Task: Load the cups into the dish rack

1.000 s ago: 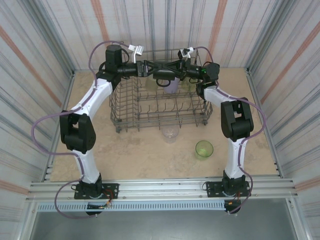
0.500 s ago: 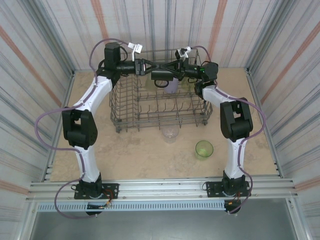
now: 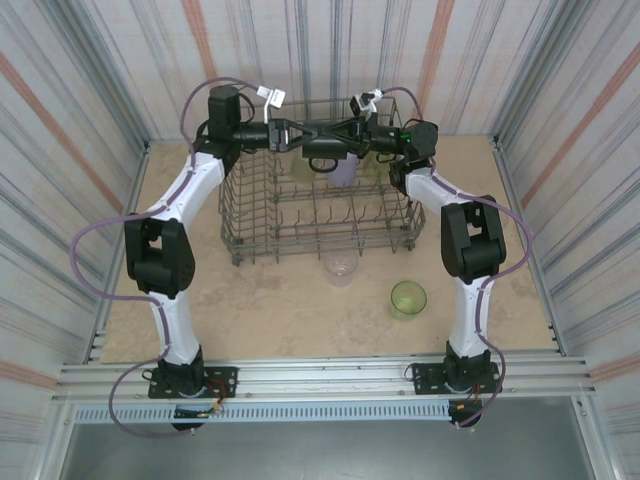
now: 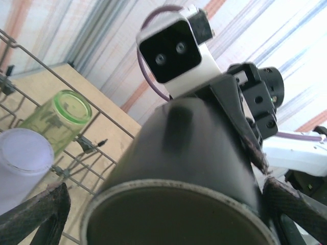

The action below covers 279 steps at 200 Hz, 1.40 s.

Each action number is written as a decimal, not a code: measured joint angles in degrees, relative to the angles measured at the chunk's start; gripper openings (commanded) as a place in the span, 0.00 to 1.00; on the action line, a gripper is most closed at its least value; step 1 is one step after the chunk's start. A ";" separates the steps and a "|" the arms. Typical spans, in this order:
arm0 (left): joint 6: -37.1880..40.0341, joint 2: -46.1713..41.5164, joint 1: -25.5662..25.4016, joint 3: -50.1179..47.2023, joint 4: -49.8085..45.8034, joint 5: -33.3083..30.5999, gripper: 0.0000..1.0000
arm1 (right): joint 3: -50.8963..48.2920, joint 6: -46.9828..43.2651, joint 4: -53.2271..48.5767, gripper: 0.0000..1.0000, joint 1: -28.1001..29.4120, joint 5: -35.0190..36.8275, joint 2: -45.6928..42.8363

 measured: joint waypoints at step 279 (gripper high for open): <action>-7.37 -0.55 -1.40 -3.98 8.74 0.68 0.99 | 0.39 1.49 0.94 0.00 -0.09 0.39 0.13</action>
